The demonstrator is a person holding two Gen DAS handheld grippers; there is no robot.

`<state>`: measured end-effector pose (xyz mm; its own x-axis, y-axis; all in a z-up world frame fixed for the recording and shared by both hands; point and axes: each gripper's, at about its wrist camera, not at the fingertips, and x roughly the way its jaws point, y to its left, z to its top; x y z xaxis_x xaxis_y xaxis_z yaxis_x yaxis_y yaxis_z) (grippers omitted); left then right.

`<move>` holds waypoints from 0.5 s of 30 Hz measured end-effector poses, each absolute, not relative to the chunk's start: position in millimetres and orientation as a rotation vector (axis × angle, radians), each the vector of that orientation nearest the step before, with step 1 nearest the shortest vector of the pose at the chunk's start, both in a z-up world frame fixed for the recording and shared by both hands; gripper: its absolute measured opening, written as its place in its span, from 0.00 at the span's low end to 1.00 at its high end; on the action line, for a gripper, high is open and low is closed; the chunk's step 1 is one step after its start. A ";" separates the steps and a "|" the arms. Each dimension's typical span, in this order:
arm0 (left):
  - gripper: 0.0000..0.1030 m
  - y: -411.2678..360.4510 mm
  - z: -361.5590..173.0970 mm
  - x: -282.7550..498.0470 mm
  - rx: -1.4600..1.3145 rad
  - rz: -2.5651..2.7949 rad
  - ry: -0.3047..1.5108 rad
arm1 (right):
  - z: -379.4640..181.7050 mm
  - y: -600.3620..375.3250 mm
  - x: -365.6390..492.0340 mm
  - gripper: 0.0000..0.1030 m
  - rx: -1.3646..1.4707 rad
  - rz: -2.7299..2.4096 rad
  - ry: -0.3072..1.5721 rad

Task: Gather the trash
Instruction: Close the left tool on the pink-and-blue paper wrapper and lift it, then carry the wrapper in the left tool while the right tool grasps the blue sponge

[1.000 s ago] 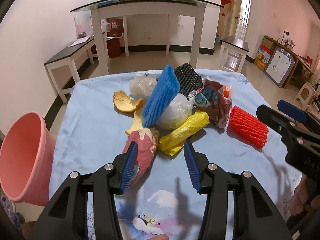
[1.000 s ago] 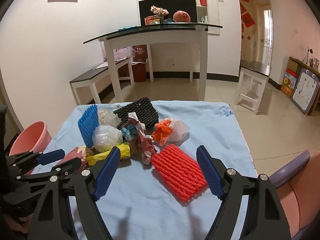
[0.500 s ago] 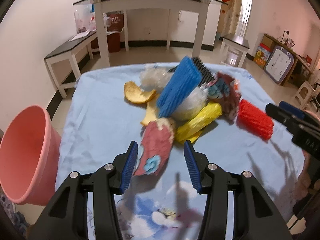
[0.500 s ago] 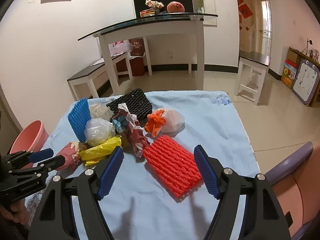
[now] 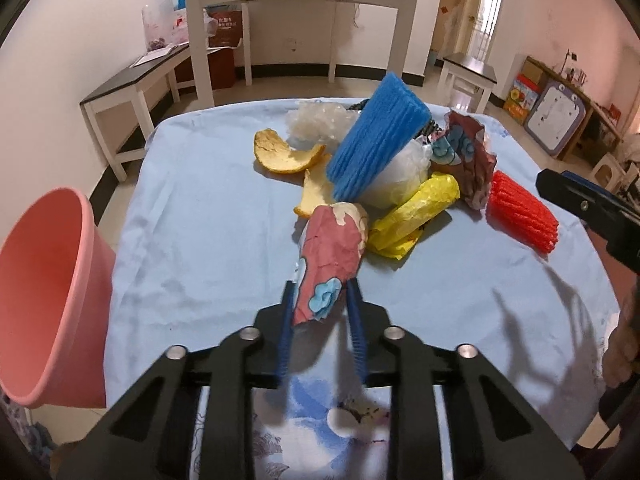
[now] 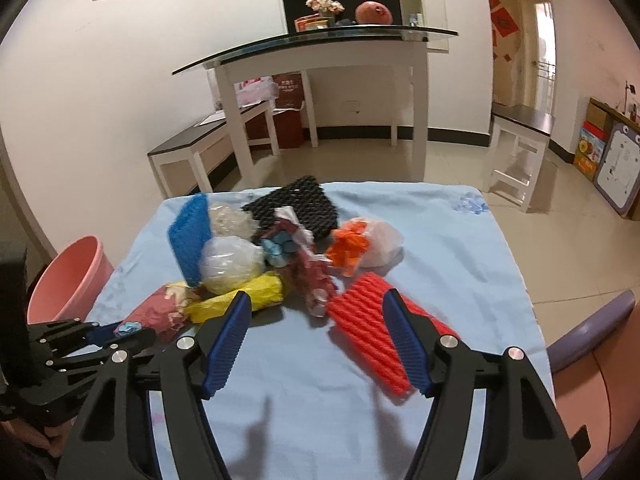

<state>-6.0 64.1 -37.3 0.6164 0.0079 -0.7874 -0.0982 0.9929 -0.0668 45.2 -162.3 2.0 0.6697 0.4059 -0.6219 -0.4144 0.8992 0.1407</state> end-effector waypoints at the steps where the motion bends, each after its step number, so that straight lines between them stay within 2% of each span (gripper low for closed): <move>1: 0.19 66.0 -36.2 -7.9 -0.116 0.061 0.901 | 4.4 -158.8 43.7 0.65 -0.013 0.472 0.695; 5: 0.16 69.8 -28.0 -13.7 -0.137 0.055 0.871 | 15.0 -141.4 39.6 0.64 -0.013 0.506 0.682; 15: 0.16 71.3 -15.3 -25.3 -0.108 0.041 0.826 | 23.9 -75.1 50.8 0.64 -0.020 0.570 0.711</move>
